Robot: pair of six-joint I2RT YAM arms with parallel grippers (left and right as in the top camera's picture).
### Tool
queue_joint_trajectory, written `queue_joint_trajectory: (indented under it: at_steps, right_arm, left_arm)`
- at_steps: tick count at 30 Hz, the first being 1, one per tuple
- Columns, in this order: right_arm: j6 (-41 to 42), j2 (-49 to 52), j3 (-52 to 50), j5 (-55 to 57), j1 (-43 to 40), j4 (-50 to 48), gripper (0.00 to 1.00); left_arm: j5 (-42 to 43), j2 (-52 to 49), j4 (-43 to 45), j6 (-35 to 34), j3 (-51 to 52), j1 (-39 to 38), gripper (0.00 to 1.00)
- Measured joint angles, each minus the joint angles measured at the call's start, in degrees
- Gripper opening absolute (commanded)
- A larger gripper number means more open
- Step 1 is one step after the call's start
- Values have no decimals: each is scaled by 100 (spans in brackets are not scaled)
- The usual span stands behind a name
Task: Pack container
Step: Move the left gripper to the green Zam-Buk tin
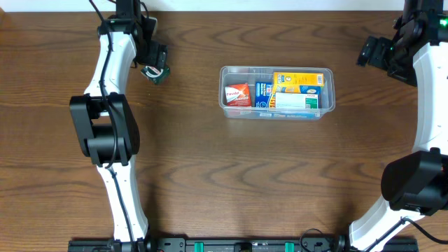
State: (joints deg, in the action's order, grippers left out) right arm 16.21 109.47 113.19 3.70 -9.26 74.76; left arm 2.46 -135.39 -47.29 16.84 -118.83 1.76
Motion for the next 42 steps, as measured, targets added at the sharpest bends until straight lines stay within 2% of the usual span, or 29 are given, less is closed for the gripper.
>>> queue_joint_trajectory:
  at_steps: [18,42]
  right_arm:
    - [0,0,0,0,0,-2,99]
    - [-2,0,0,0,0,0,99]
  left_arm:
    - [234,-308,-302,162,9,-4,98]
    - [358,-308,-214,1045,11,-197,98]
